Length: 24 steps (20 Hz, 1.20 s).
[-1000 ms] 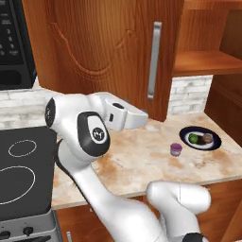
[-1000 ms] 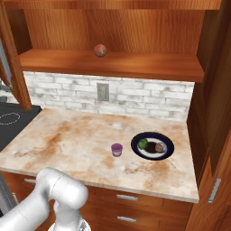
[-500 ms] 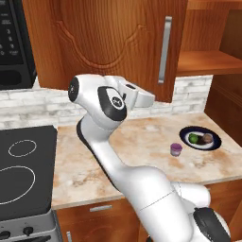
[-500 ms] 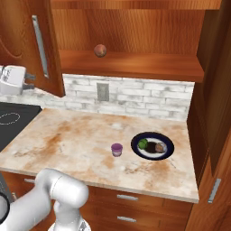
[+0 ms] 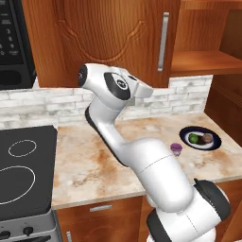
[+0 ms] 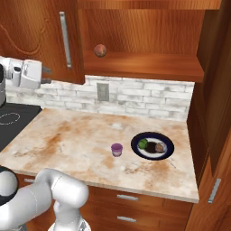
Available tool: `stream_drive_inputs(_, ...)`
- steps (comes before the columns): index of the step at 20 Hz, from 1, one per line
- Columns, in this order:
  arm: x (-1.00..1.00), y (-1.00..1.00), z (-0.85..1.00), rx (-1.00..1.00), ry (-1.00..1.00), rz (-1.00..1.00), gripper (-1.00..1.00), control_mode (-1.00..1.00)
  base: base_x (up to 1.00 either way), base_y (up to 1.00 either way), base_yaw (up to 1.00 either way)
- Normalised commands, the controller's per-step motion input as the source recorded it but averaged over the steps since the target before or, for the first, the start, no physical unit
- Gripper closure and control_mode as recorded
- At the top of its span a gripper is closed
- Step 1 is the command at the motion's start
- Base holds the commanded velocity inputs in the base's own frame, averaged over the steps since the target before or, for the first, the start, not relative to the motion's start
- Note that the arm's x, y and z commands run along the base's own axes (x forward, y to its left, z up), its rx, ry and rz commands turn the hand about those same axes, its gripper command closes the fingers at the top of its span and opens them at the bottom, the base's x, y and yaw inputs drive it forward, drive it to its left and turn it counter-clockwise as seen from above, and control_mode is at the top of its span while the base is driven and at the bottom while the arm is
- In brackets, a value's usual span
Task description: Pick the avocado and bread from the counter and place them on the plate. Then pick the jam from the cabinet and place it next to the plate. Lastly close the cabinet door.
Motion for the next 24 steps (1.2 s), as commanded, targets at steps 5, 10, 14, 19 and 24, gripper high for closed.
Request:
stream_drive_inputs(5,0.63,-0.54,-0.74,0.0,-0.21,0.14,-1.0,-1.0,0.0,0.0,0.0)
stream_drive_inputs(10,0.86,-0.58,-0.14,0.04,-0.2,0.05,-1.0,-1.0,0.0,0.0,0.0)
stream_drive_inputs(14,1.0,-0.35,0.1,0.09,-0.09,-0.04,-1.0,-1.0,0.0,0.0,0.0)
stream_drive_inputs(19,0.48,-0.2,-0.03,0.05,0.0,-0.04,-1.0,-1.0,0.0,0.0,0.0)
stream_drive_inputs(24,-0.89,-0.39,-0.08,0.07,0.12,-0.06,-1.0,-1.0,0.0,0.0,0.0)
